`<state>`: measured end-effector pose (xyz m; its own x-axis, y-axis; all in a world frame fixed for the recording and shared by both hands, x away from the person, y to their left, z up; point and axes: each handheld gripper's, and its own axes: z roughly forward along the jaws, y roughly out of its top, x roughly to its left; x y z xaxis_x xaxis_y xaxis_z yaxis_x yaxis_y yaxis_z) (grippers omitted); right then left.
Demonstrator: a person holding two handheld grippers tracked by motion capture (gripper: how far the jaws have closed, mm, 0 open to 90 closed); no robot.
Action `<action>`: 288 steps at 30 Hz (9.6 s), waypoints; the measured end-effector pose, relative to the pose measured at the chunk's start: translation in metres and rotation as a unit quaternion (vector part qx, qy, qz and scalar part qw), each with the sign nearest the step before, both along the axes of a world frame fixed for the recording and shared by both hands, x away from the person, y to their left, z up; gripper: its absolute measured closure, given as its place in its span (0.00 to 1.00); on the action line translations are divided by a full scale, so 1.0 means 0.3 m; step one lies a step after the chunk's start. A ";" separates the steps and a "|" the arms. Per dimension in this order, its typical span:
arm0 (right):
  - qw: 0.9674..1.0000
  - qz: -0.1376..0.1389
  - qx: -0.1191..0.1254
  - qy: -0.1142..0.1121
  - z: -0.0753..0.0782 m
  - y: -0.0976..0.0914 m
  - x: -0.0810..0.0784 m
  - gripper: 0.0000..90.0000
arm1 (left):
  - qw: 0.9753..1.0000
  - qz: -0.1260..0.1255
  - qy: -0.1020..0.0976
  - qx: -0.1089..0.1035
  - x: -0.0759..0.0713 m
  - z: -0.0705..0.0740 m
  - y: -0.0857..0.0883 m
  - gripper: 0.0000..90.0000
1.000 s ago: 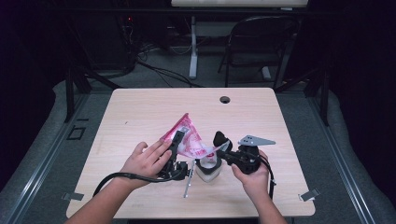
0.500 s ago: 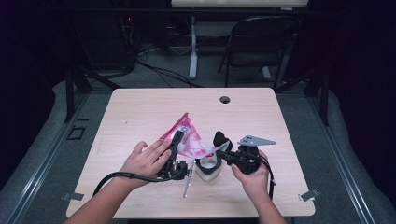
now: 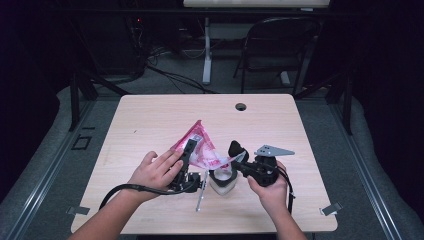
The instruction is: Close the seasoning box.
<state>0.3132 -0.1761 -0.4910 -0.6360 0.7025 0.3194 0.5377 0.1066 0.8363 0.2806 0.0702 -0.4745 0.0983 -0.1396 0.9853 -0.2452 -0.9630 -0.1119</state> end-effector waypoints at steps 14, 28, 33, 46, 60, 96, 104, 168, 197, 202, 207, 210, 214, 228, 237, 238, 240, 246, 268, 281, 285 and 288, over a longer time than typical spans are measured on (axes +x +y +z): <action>1.000 -0.001 -0.001 0.001 0.000 -0.001 0.000 1.00 | 1.000 -0.001 0.000 0.000 0.000 0.003 0.000 0.76; 1.000 0.001 0.000 0.000 0.001 0.000 0.000 1.00 | 1.000 -0.002 -0.005 0.001 0.000 0.009 0.002 0.76; 1.000 0.001 -0.001 0.001 0.001 0.000 0.001 1.00 | 1.000 -0.001 -0.001 -0.002 -0.001 0.008 0.003 0.76; 1.000 -0.002 -0.005 0.004 -0.004 -0.004 0.005 1.00 | 1.000 -0.005 -0.001 0.006 -0.006 0.002 -0.004 0.76; 1.000 0.000 -0.007 0.008 -0.012 -0.004 0.008 1.00 | 1.000 -0.003 -0.001 0.002 -0.005 0.007 -0.005 0.76; 1.000 0.000 -0.010 0.003 0.000 0.006 0.001 1.00 | 1.000 -0.004 0.005 0.011 -0.001 -0.004 -0.010 0.76; 1.000 0.003 -0.010 0.003 0.001 0.010 0.000 1.00 | 1.000 0.001 0.007 0.018 0.000 -0.013 -0.010 0.76; 1.000 0.025 -0.013 -0.004 0.002 0.050 0.012 1.00 | 0.994 0.051 0.077 -0.053 0.005 -0.097 0.063 0.81; 0.999 0.033 -0.016 -0.005 -0.002 0.068 0.008 1.00 | 0.985 0.068 0.117 -0.110 -0.001 -0.144 0.095 0.82; 0.999 0.033 -0.018 -0.007 -0.002 0.075 0.005 1.00 | 0.981 0.074 0.130 -0.126 -0.005 -0.155 0.101 0.82; 0.999 0.035 -0.021 -0.010 -0.002 0.078 0.004 1.00 | 0.976 0.078 0.144 -0.143 -0.007 -0.179 0.103 0.82; 0.999 0.035 -0.020 -0.012 -0.002 0.082 0.000 1.00 | 0.974 0.079 0.150 -0.152 -0.007 -0.193 0.105 0.82; 0.999 0.039 -0.022 -0.015 0.000 0.088 -0.002 1.00 | 0.969 0.084 0.160 -0.166 -0.009 -0.203 0.111 0.82; 0.998 0.046 -0.026 -0.016 -0.006 0.102 -0.006 1.00 | 0.956 0.089 0.192 -0.202 -0.018 -0.243 0.128 0.82; 0.998 0.049 -0.026 -0.016 -0.007 0.105 -0.007 0.99 | 0.949 0.088 0.206 -0.222 -0.015 -0.258 0.134 0.82; 0.998 0.050 -0.026 -0.016 -0.007 0.105 -0.007 0.99 | 0.949 0.088 0.206 -0.223 -0.015 -0.259 0.134 0.82; 0.998 0.051 -0.023 -0.017 -0.008 0.108 -0.008 0.99 | 0.948 0.087 0.207 -0.226 -0.016 -0.262 0.134 0.82; 0.998 0.049 -0.021 -0.017 -0.008 0.110 -0.012 0.98 | 0.945 0.086 0.215 -0.230 -0.016 -0.267 0.140 0.83; 0.998 0.060 -0.020 -0.018 -0.007 0.119 -0.019 0.92 | 0.902 0.092 0.297 -0.301 0.010 -0.301 0.171 0.83; 0.998 0.050 0.007 -0.029 0.005 0.111 -0.023 0.78 | 0.871 0.106 0.334 -0.345 0.038 -0.294 0.209 0.84; 0.998 0.048 0.012 -0.030 0.008 0.108 -0.024 0.76 | 0.860 0.109 0.345 -0.360 0.049 -0.294 0.222 0.84; 0.998 0.047 0.017 -0.034 0.011 0.107 -0.025 0.75 | 0.852 0.112 0.352 -0.371 0.055 -0.295 0.231 0.84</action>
